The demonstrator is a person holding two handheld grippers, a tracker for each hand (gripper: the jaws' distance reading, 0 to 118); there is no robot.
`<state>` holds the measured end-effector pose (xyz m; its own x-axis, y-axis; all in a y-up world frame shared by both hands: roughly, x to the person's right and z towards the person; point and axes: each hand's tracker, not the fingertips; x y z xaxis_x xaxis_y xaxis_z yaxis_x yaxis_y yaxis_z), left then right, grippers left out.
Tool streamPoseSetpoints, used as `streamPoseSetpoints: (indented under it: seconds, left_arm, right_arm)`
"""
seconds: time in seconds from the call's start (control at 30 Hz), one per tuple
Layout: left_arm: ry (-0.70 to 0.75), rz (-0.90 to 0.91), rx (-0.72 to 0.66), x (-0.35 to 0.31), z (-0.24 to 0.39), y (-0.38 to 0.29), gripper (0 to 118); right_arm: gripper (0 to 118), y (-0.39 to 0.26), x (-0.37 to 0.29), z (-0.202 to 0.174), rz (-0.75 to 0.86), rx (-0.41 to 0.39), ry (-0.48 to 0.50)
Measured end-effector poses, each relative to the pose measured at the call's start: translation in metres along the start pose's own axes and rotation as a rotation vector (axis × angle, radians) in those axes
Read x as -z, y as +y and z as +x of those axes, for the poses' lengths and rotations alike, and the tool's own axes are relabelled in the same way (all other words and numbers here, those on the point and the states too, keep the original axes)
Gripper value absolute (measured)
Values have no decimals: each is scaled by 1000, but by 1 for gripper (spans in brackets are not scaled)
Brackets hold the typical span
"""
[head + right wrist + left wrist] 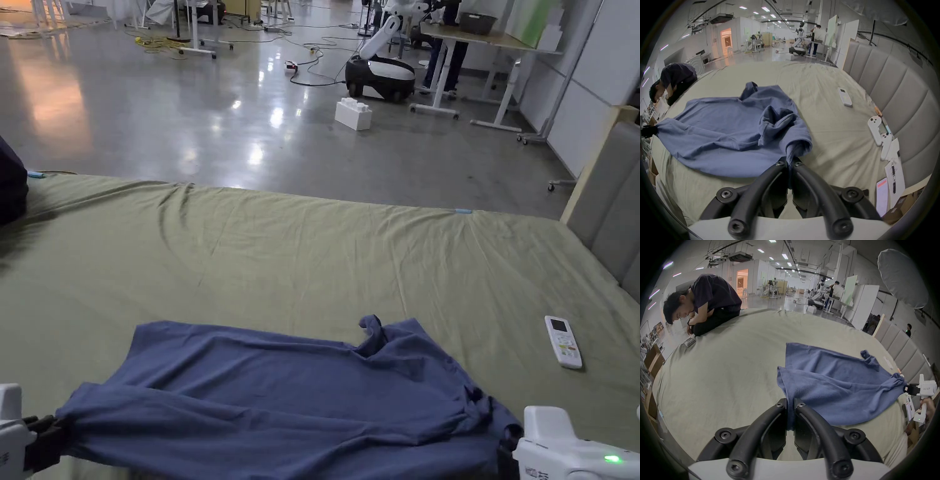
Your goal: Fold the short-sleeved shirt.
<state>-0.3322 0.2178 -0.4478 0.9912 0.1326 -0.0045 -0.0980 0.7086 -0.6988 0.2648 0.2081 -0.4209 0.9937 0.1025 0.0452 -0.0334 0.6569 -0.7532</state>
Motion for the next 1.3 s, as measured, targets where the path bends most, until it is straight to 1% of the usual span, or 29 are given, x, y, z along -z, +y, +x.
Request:
streamPoseSetpoints:
  seconds: [0.07,0.2,0.37,0.43,0.47,0.5,0.57,0.7,0.73,0.93,0.97,1.0,1.03,1.1,1.13,1.17,1.2,1.23,1.3]
  left_arm:
    - [-10,12,-5,-9,-2,1,8]
    - [-7,15,3,-28,-9,-7,8]
    - [-16,-21,-41,-48,-26,-36,8]
    - [-8,-49,-38,-53,-29,-53,8]
    - [-3,-63,-36,-53,-33,-60,8]
    - [1,-89,-36,-52,-35,-69,8]
    - [13,-127,-32,-46,-39,-84,8]
    - [37,-205,-24,-24,-43,-108,8]
    - [53,-225,-9,-19,-42,-112,8]
    - [86,-253,5,2,-36,-122,8]
    - [90,-256,8,5,-36,-123,8]
    - [94,-253,11,3,-33,-124,8]
    - [98,-250,15,2,-31,-123,10]
    - [102,-243,28,-1,-28,-118,20]
    - [104,-230,39,-4,-26,-117,32]
    - [99,-200,52,-7,-23,-113,42]
    - [90,-169,59,-9,-20,-110,50]
    - [81,-128,58,-12,-16,-104,55]
    - [72,-48,64,-17,-4,-93,55]
  right_arm:
    - [4,1,-13,1,7,-7,6]
    - [4,-12,-38,-2,10,-45,-4]
    - [4,-53,-63,-6,-37,-63,-3]
    - [4,-76,-66,-8,-88,-64,-2]
    - [4,-86,-66,-10,-92,-55,-11]
    - [4,-98,-64,-11,-145,-71,-19]
    - [4,-117,-56,-13,-160,-43,-25]
    - [4,-147,-36,-18,-221,-32,-29]
    - [4,-152,-31,-21,-235,-41,-37]
    - [5,-160,-19,-29,-219,-62,-66]
    - [7,-161,-19,-30,-206,-63,-71]
    - [14,-161,-20,-30,-205,-64,-71]
    - [35,-159,-22,-31,-207,-65,-78]
    - [67,-153,-29,-32,-195,-57,-108]
    - [74,-148,-35,-34,-178,-61,-146]
    - [74,-142,-41,-36,-146,-55,-172]
    - [75,-135,-48,-38,-106,-46,-174]
    - [78,-127,-55,-41,-55,-39,-168]
    - [84,-111,-66,-49,61,-26,-159]
